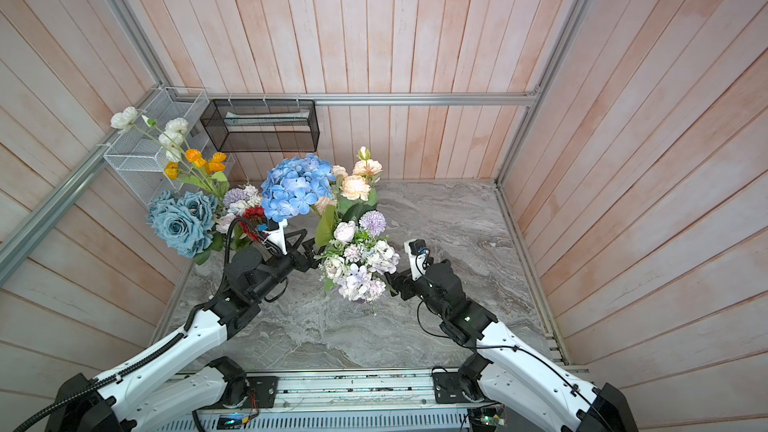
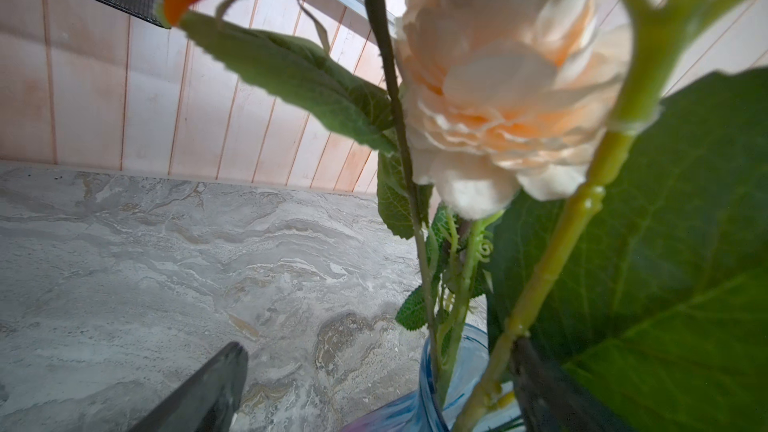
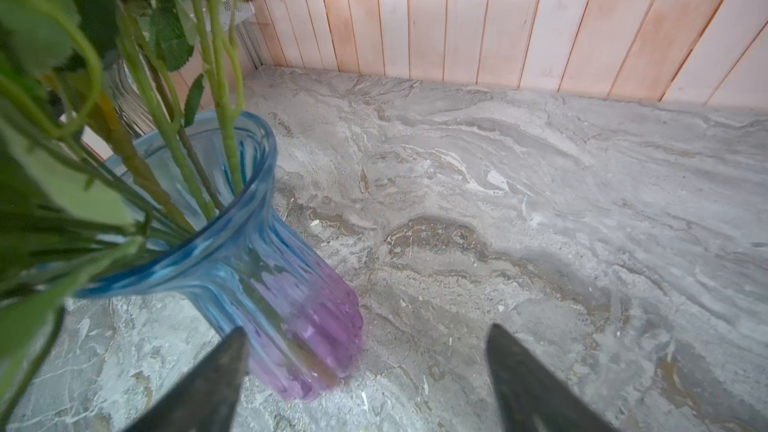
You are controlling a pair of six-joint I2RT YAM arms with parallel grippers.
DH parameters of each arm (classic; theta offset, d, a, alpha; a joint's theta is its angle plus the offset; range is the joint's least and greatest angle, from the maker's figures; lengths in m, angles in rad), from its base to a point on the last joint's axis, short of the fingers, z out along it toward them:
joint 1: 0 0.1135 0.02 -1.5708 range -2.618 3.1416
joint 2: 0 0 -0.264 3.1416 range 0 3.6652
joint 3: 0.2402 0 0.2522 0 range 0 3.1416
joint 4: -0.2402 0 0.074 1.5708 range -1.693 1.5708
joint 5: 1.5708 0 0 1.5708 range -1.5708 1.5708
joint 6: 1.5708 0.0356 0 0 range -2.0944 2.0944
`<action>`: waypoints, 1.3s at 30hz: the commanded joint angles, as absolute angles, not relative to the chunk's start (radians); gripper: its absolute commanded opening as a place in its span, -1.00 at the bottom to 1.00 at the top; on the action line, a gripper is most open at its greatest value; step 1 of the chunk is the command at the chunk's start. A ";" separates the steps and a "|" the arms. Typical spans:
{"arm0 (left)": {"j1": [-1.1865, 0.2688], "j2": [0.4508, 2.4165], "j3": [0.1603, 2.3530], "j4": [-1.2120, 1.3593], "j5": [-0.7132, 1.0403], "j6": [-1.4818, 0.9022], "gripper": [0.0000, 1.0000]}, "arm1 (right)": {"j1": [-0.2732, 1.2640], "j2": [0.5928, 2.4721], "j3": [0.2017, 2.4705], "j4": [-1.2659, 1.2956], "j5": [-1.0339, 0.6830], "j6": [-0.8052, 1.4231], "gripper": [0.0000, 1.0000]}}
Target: Arrange the flowers into the vase
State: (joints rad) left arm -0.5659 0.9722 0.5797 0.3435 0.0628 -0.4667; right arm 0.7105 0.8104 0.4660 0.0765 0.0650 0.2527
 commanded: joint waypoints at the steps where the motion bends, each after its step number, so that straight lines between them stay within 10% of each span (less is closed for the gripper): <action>1: -0.570 0.931 0.585 0.295 0.065 -0.479 1.00 | 0.708 0.801 0.409 0.064 0.021 0.358 0.96; 15: -0.572 0.910 0.502 0.262 0.089 -0.522 1.00 | 0.861 0.796 0.228 0.524 -0.037 0.263 0.92; 39: -0.633 1.133 0.478 0.428 0.017 -0.577 1.00 | 0.860 1.401 0.299 1.308 -0.064 -0.052 0.96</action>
